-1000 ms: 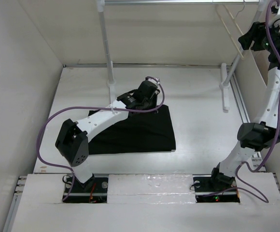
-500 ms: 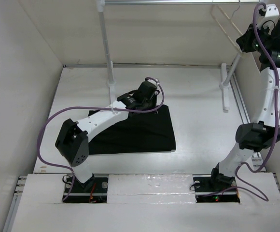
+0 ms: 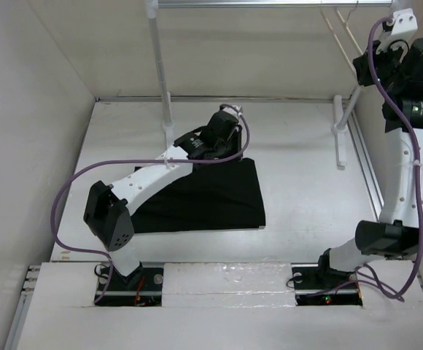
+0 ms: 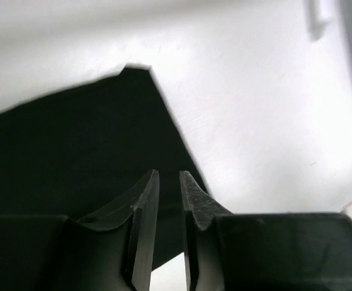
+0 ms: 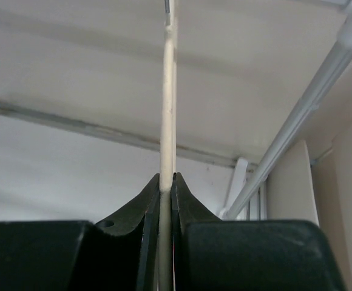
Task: Place the trousers on the hanger
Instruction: Pick up the hanger from the clothesline, then place the trousers on the hanger.
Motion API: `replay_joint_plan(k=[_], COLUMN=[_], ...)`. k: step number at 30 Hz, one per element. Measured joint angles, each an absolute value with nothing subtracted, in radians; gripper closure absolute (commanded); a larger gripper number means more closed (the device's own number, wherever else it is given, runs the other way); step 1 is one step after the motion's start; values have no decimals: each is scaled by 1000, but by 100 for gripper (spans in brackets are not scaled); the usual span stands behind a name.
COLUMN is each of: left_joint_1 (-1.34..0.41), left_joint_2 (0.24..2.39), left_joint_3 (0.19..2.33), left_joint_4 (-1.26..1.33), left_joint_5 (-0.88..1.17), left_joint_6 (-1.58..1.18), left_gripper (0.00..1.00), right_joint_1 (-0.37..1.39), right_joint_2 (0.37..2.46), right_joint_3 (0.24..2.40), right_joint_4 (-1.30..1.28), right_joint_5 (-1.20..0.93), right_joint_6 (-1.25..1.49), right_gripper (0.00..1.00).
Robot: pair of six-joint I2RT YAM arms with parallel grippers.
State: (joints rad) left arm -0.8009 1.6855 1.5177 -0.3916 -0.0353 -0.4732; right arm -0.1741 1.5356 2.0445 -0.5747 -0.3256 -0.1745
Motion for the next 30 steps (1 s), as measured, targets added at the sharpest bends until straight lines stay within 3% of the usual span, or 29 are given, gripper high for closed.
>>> replay_joint_plan(k=[7, 12, 15, 22, 30], left_joint_1=[-802, -839, -875, -930, -959], left_joint_2=[1686, 1698, 1752, 1941, 2106], left_joint_3=[1804, 1978, 2098, 2209, 2207], left_joint_4=[-418, -408, -407, -408, -453], left_joint_5=[-11, 13, 26, 42, 41], left_joint_6=[-492, -505, -511, -546, -622], left_gripper=[76, 60, 56, 55, 57], right_joint_1=[-152, -94, -22, 214, 358], right_joint_2=[1311, 1182, 1100, 948, 862], right_joint_3=[1605, 1377, 1275, 1108, 1011], right_joint_4=[-500, -503, -502, -519, -591], right_joint_5=[-268, -230, -197, -58, 89], right_joint_6=[-176, -171, -163, -148, -127], right_gripper=[100, 100, 100, 100, 100])
